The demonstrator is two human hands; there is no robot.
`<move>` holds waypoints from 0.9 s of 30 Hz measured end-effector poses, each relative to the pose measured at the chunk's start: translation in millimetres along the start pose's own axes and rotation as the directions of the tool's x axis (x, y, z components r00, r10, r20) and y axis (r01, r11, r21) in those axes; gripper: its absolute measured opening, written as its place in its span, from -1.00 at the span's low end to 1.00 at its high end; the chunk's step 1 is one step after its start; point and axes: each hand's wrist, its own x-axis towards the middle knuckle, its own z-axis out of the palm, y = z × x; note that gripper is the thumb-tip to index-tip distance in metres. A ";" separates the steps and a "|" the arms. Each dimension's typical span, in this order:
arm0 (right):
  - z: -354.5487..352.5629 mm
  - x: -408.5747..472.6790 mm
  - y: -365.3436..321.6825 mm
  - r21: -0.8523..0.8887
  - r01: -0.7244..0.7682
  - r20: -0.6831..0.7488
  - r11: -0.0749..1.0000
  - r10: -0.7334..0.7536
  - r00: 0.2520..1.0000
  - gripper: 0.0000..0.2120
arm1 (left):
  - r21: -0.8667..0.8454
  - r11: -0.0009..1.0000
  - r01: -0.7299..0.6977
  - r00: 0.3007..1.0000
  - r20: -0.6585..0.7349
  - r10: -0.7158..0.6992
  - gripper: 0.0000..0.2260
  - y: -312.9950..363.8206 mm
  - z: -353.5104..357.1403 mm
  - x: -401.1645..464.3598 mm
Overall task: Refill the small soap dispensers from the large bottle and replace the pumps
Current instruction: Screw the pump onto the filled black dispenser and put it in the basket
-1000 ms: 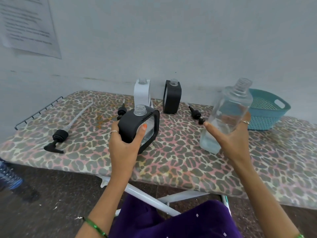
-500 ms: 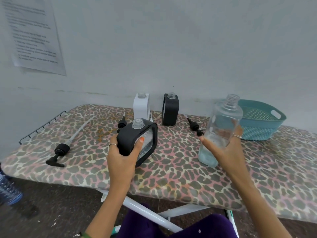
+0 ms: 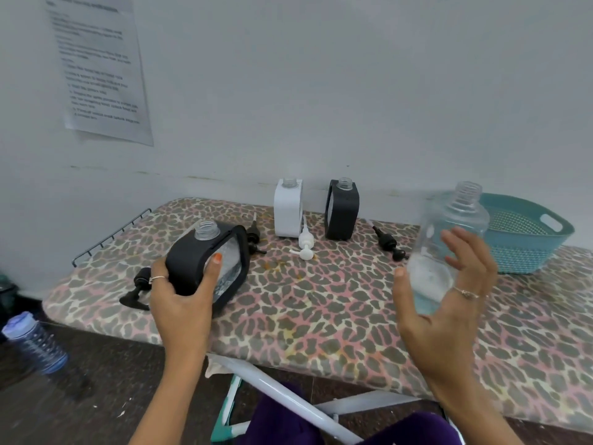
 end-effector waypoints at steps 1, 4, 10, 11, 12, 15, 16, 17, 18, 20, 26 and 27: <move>6.1 0.4 -6.7 0.002 0.058 0.002 0.998 -0.058 0.998 -0.52 | 0.013 1.000 -0.003 1.000 -0.012 0.003 -0.67 -2.2 -4.6 3.5; 28.8 -1.6 -18.7 0.059 0.025 0.150 0.998 -0.033 0.988 -0.60 | 0.026 1.000 0.001 1.000 -0.025 0.000 -0.65 -7.7 -14.5 9.0; 100.7 2.3 -21.1 -0.013 -0.003 0.774 1.000 0.011 0.633 -0.72 | 0.039 0.999 0.009 0.999 -0.036 -0.007 -0.64 -14.0 -16.2 6.5; 115.4 4.2 -20.5 -0.020 0.012 0.820 1.000 0.010 0.572 -0.70 | 0.040 0.999 0.014 0.999 -0.037 -0.012 -0.62 -14.7 -15.8 5.8; 129.0 7.5 -21.7 -0.022 0.022 0.848 1.000 0.007 0.530 -0.67 | 0.038 0.999 0.019 0.999 -0.041 -0.017 -0.60 -15.1 -15.7 5.5; 166.3 23.8 -24.9 -0.046 0.075 0.898 0.996 0.008 0.440 -0.50 | 0.040 0.999 0.023 0.999 -0.050 -0.021 -0.60 -17.1 -16.0 5.9; 177.1 29.8 -25.5 -0.056 0.116 0.911 0.992 0.003 0.411 -0.43 | 0.041 0.999 0.023 0.999 -0.050 -0.021 -0.61 -17.8 -16.2 6.0; 187.6 35.2 -26.1 -0.063 0.167 0.925 0.984 -0.006 0.380 -0.36 | 0.043 0.999 0.024 0.999 -0.050 -0.021 -0.63 -18.8 -16.5 6.3; 197.3 39.4 -26.2 -0.067 0.226 0.938 0.972 -0.016 0.347 -0.30 | 0.044 0.999 0.024 0.998 -0.050 -0.022 -0.64 -19.6 -16.7 6.5; 215.6 44.0 -23.0 -0.066 0.349 0.957 0.935 -0.041 0.288 -0.25 | 0.045 0.999 0.020 0.998 -0.054 -0.017 -0.62 -19.9 -16.7 6.8; 244.7 42.3 -11.5 0.040 0.492 0.965 0.869 -0.161 0.206 -0.54 | 0.025 0.999 0.022 0.998 -0.065 -0.020 -0.57 -18.5 -15.4 7.1; 247.2 41.3 -8.7 0.059 0.492 0.960 0.868 -0.184 0.209 -0.57 | 0.019 1.000 0.024 0.997 -0.068 -0.022 -0.56 -18.5 -15.4 6.8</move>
